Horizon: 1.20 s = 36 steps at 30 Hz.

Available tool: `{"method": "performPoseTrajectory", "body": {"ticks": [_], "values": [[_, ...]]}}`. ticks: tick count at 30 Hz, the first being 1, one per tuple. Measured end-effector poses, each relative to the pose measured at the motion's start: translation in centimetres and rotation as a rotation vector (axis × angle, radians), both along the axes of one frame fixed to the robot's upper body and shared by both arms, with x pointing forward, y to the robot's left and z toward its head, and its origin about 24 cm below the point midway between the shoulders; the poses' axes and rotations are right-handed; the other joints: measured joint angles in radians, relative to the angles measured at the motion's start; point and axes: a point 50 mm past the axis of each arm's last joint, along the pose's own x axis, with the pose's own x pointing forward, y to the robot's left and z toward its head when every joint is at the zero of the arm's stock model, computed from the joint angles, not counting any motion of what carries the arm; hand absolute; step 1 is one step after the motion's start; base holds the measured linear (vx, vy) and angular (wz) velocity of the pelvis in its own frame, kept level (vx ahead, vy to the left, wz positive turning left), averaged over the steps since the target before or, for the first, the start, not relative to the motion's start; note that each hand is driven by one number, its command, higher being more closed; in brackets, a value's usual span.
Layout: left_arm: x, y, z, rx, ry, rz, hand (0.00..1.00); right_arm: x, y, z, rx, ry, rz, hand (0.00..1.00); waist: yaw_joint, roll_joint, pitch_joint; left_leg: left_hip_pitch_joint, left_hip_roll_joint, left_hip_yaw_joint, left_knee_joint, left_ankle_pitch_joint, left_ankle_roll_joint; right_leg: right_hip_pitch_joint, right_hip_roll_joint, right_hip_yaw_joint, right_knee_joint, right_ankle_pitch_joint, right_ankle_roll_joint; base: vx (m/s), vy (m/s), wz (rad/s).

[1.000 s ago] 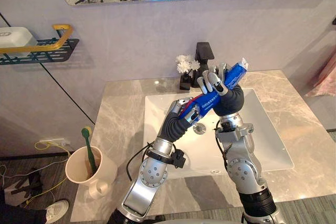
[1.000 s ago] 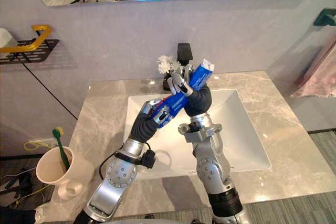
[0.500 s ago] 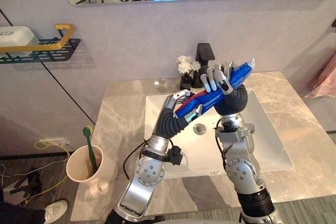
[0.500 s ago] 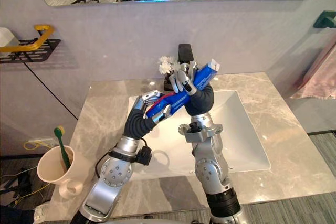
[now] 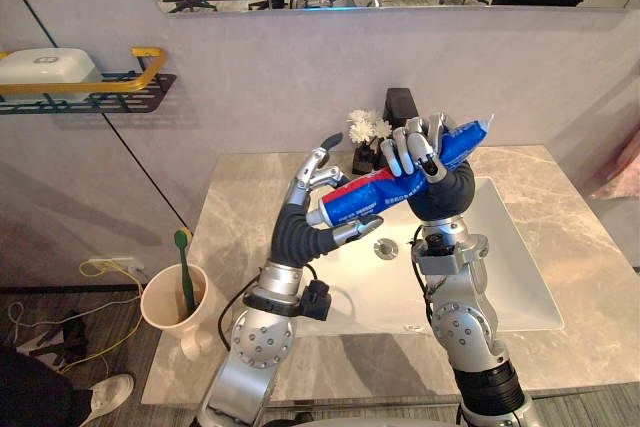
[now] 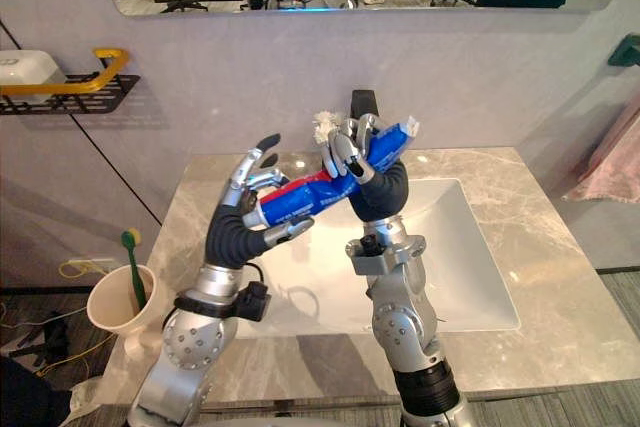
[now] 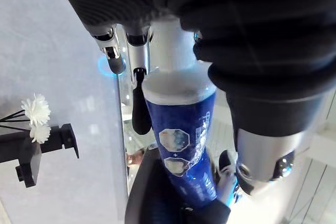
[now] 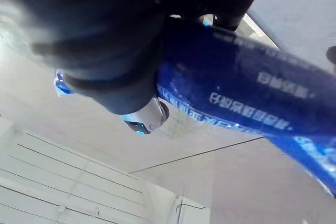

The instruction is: Organize washtable

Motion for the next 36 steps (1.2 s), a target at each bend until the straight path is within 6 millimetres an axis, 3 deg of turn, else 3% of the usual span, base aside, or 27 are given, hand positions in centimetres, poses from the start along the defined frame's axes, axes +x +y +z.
{"method": "performPoseTrajectory", "body": {"ticks": [1,3,13,16,21,24,26,28,30,36], "values": [[-1.1,0.9,1.2,-0.029,-0.096,0.045,0.0,0.1,-0.8,-1.2,-0.03,0.061,-0.03,1.0,0.005,0.003,0.0,-0.001,-0.002,-0.004,0.0,0.002,0.0,0.005,-0.001,-0.005,-0.001,0.0,0.0,-0.02,-0.004,0.17],[-1.9,1.4,1.8,-0.045,-0.156,0.058,0.0,0.2,-1.6,-1.9,-0.053,0.102,-0.06,1.0,0.014,0.011,-0.002,0.0,-0.008,-0.017,-0.006,0.009,0.0,0.011,-0.004,-0.019,-0.002,0.0,0.001,-0.02,0.001,0.2],[-3.0,5.7,0.0,-0.054,-0.034,0.378,0.0,0.1,-2.4,-0.9,-0.035,0.061,-0.099,1.0,0.029,0.023,-0.01,-0.006,-0.013,-0.051,-0.019,0.026,-0.003,0.015,-0.004,-0.05,-0.002,-0.002,0.002,-0.02,-0.006,0.1],[-3.7,7.0,-0.5,-0.065,-0.006,0.49,0.0,-0.3,-2.8,-0.1,-0.016,0.023,-0.12,1.0,0.046,0.023,-0.01,-0.003,-0.013,-0.052,-0.031,0.032,-0.003,0.013,-0.004,-0.05,-0.002,-0.003,0.003,0.0,-0.001,0.02],[-5.7,10.0,-2.1,-0.055,0.109,0.733,0.0,-0.5,-3.8,-0.5,0.014,0.041,-0.175,1.0,0.049,0.022,-0.01,-0.007,-0.014,-0.071,-0.048,0.043,-0.002,0.013,-0.008,-0.076,-0.001,-0.012,0.007,0.0,-0.012,0.14],[-6.4,11.7,-4.3,-0.066,0.235,0.849,0.0,-0.6,-4.3,-0.6,0.017,0.046,-0.197,1.0,0.056,0.021,-0.009,-0.008,-0.015,-0.078,-0.049,0.042,-0.002,0.013,-0.013,-0.085,0.003,-0.019,0.01,0.02,-0.006,0.09],[-6.4,12.6,-6.8,-0.095,0.36,0.873,0.0,-0.8,-4.5,-0.4,0.024,0.036,-0.205,1.0,0.075,0.02,-0.009,-0.009,-0.016,-0.078,-0.05,0.042,-0.002,0.013,-0.014,-0.086,0.003,-0.02,0.011,0.01,0.0,0.02],[-6.2,13.3,-9.7,-0.138,0.505,0.881,0.0,-1.1,-4.6,0.1,0.031,0.01,-0.211,1.0,0.078,0.018,-0.009,-0.013,-0.016,-0.079,-0.05,0.042,-0.002,0.012,-0.016,-0.091,0.003,-0.021,0.011,0.0,0.005,0.07],[-6.5,13.9,-14.4,-0.207,0.732,0.883,0.0,-1.7,-4.5,0.9,0.042,-0.033,-0.212,1.0,0.079,0.012,-0.009,-0.019,-0.016,-0.078,-0.049,0.042,-0.003,0.009,-0.02,-0.097,0.004,-0.024,0.012,0.0,0.01,0.07],[-7.6,11.7,-24.2,-0.353,1.195,0.696,0.0,-2.2,-3.8,1.0,0.069,-0.034,-0.195,1.0,0.099,-0.01,-0.018,-0.023,-0.014,-0.075,-0.046,0.038,-0.003,-0.009,-0.025,-0.099,0.037,-0.048,0.013,0.0,0.001,0.01]]}}
